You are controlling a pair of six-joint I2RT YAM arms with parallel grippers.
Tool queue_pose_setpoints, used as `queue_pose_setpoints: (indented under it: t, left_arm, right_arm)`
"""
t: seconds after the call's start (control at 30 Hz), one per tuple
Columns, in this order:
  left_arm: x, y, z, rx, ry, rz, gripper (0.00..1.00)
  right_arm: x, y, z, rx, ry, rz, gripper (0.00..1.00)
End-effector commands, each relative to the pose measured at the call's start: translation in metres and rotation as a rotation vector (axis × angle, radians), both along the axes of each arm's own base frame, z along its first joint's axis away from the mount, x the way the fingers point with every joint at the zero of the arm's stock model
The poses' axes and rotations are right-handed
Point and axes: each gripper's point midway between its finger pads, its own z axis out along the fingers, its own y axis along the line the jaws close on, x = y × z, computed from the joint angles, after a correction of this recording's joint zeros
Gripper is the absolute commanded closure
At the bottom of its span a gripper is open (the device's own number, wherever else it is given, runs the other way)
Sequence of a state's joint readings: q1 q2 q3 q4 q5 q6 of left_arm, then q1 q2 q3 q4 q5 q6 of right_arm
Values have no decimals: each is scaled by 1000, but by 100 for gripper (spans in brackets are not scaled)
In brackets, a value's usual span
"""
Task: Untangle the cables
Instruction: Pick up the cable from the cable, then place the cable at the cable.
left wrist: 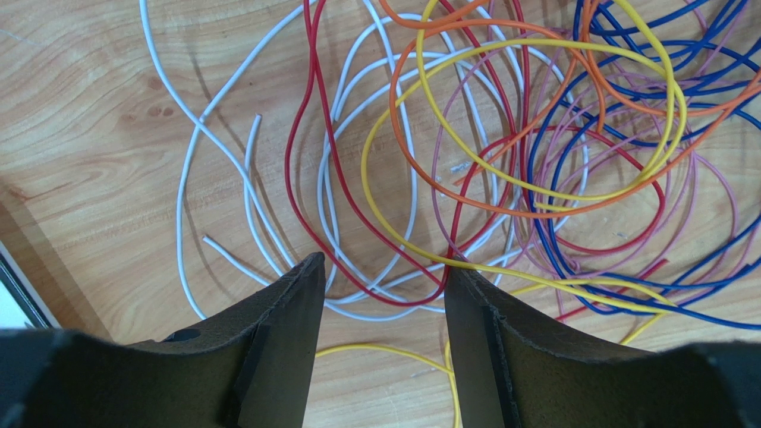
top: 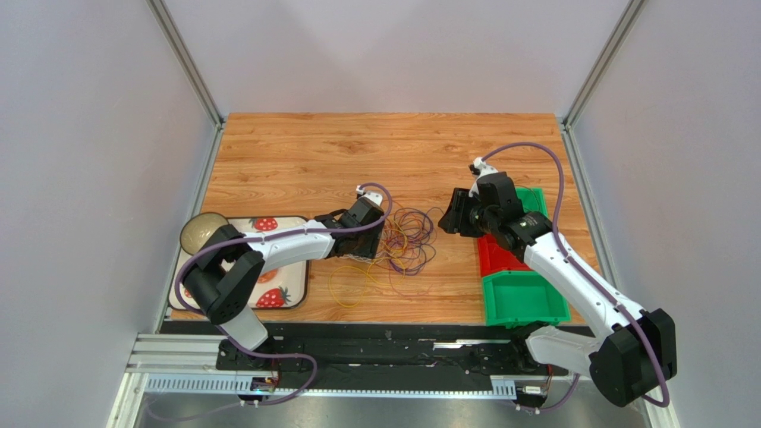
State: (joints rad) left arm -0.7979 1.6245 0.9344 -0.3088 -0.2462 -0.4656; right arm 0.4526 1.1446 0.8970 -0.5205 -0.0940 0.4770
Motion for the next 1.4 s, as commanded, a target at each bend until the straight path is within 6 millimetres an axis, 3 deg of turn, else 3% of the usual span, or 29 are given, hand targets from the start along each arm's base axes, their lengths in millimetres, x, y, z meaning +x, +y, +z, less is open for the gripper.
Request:
queue_pose_setpoints:
  t: [0.0,0.1,0.27,0.4,0.47,0.5,0.53,0.57,0.63,0.67,0.73,0.77,0.83,0.87,0.93,0.97,1.03,1.07,1.1,1.17,1.23,1.33,1.37]
  left_arm:
    - [10,-5,-4,10,-47,-30,41]
    - [10,-5,-8,16,-48,-32,49]
    - [10,-9,2,-6,-58,-51,74]
    - [9,-8,29,-28,-88,-58,99]
    - [6,-2,38,-10,-85,-54,100]
    - [10,-4,58,-29,-112,-53,100]
    - [3,5,62,9,-82,-50,100]
    - [9,1,88,-8,-114,-50,100]
    - [-1,13,104,46,-75,-63,100]
    - [5,7,135,11,-113,-65,100]
    - [-1,11,161,2,-123,-78,100]
    - [0,9,195,-56,-181,-85,100]
    - [-2,12,227,-84,-231,-103,100]
    - [-1,11,265,-138,-299,-106,100]
    - [-3,16,297,-150,-348,-121,100]
    - [-1,16,339,-204,-422,-119,100]
    - [-4,16,374,-243,-482,-151,100]
    - [-8,16,406,-301,-546,-164,100]
    - [-11,13,425,-344,-584,-189,100]
    - [-26,11,462,-435,-661,-260,100]
    - [-29,16,484,-481,-731,-251,100]
    - [-24,26,475,-464,-747,-186,100]
    - [-22,26,453,-437,-712,-181,100]
  right_arm:
    - [4,0,5,-5,-24,-2,53]
    - [5,1,4,-5,-18,-3,53]
    - [7,2,1,-2,-8,-3,54]
    - [8,4,-1,2,-3,-6,54]
    - [9,4,-1,4,-5,-7,55]
    - [8,5,-2,4,2,-4,55]
    - [9,5,-1,5,-3,-5,55]
    - [9,6,-1,5,-3,-4,55]
    - [10,6,1,6,-7,-5,55]
    - [11,7,1,6,-6,-5,55]
    - [12,8,4,11,-14,-4,55]
    - [12,8,5,11,-15,-2,55]
    - [13,10,8,19,-23,-2,55]
    - [13,10,9,21,-24,-1,55]
    - [13,12,13,32,-33,4,55]
    - [12,13,14,34,-36,8,55]
    - [13,14,19,40,-48,10,55]
    - [13,15,21,44,-53,10,55]
    - [12,15,23,45,-57,11,55]
    - [12,14,31,53,-80,12,55]
    - [11,13,37,54,-100,12,55]
    - [8,9,49,58,-144,15,55]
    - [8,8,53,60,-157,17,55]
